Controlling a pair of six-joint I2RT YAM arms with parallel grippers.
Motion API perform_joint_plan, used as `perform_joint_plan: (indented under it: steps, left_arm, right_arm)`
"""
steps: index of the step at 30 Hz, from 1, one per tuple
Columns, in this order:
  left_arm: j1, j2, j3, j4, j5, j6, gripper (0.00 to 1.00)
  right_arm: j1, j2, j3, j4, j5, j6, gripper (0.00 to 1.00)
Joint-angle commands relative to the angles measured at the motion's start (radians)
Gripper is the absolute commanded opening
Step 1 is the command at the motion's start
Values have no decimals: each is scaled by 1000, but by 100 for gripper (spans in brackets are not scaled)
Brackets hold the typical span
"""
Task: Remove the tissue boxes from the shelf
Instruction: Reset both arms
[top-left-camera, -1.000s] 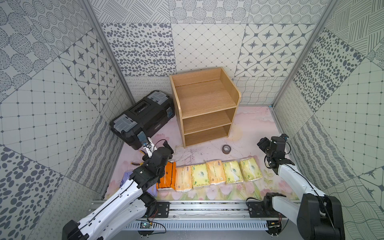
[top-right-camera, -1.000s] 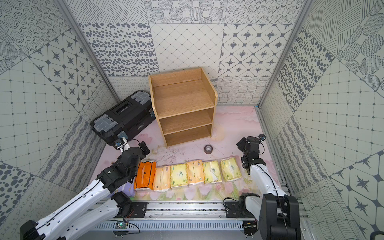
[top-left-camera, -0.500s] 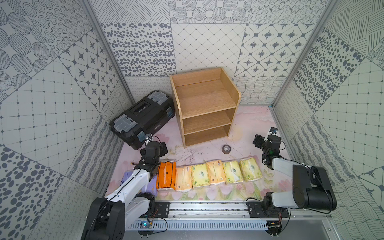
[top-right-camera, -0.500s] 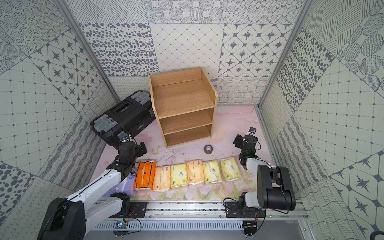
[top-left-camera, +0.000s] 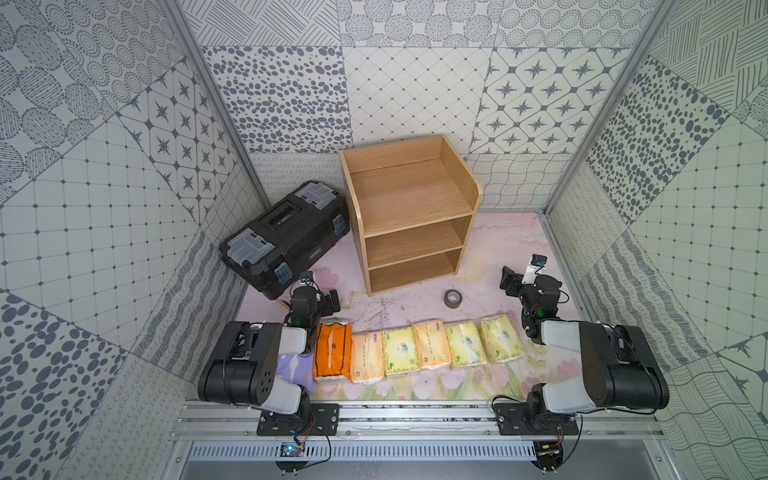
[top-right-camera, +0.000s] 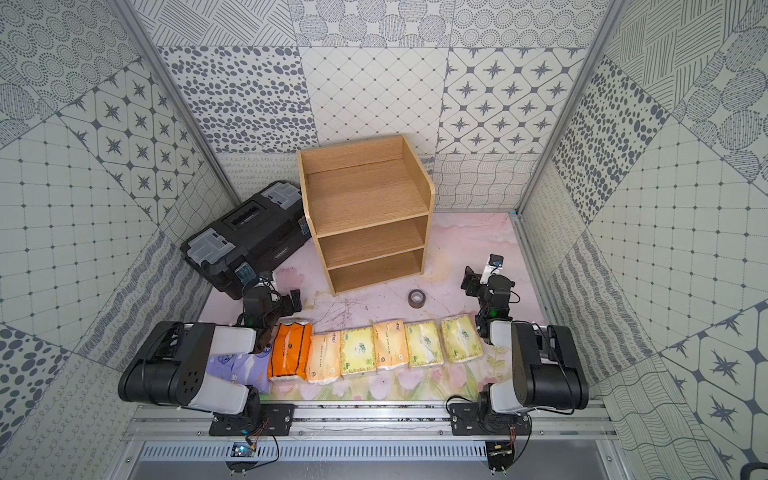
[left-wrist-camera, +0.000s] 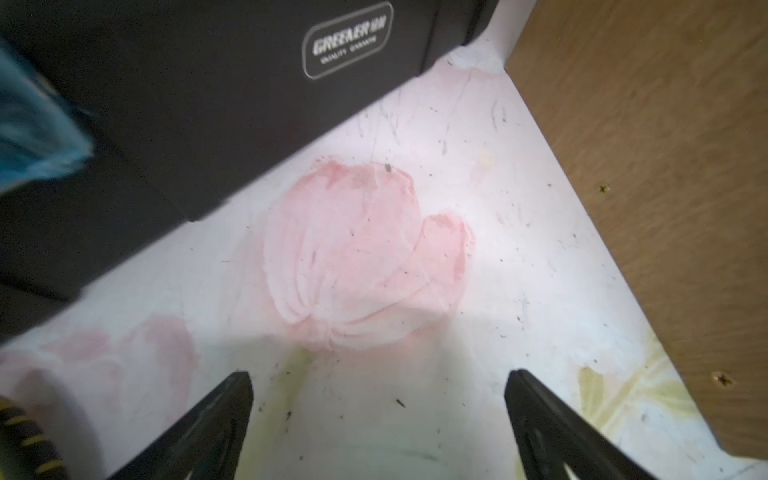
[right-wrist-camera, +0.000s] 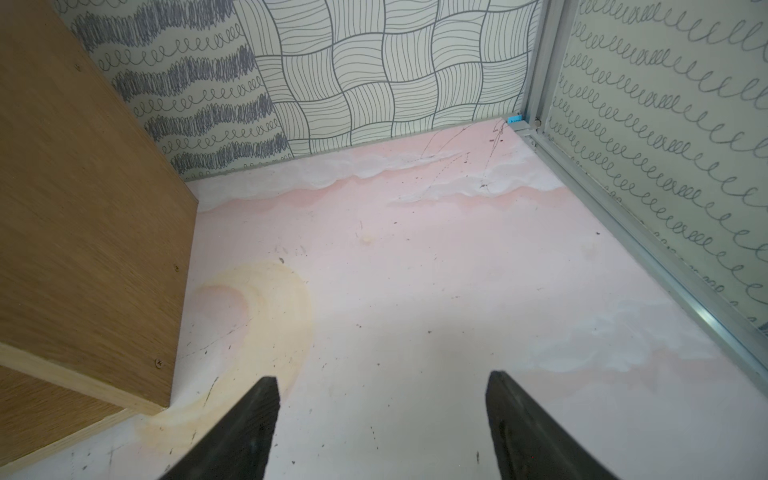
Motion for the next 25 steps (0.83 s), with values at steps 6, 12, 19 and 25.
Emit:
perform_joint_plan:
  steps: [6,12,19,25]
  left_arm:
    - [-42,44,85,99,-34,65,99]
    - [-53,47,85,103,-47,74,99]
    - [-42,47,96,86,-29,68,100]
    - [-47,48,87,103,-35,72,99]
  right_arm:
    - [19,60,-23,129,5,-29,88]
    - [34,53,-1,74,40,-38,93]
    - [38,52,2,66,48,-39,97]
    - [44,53,10,52,66,-40,97]
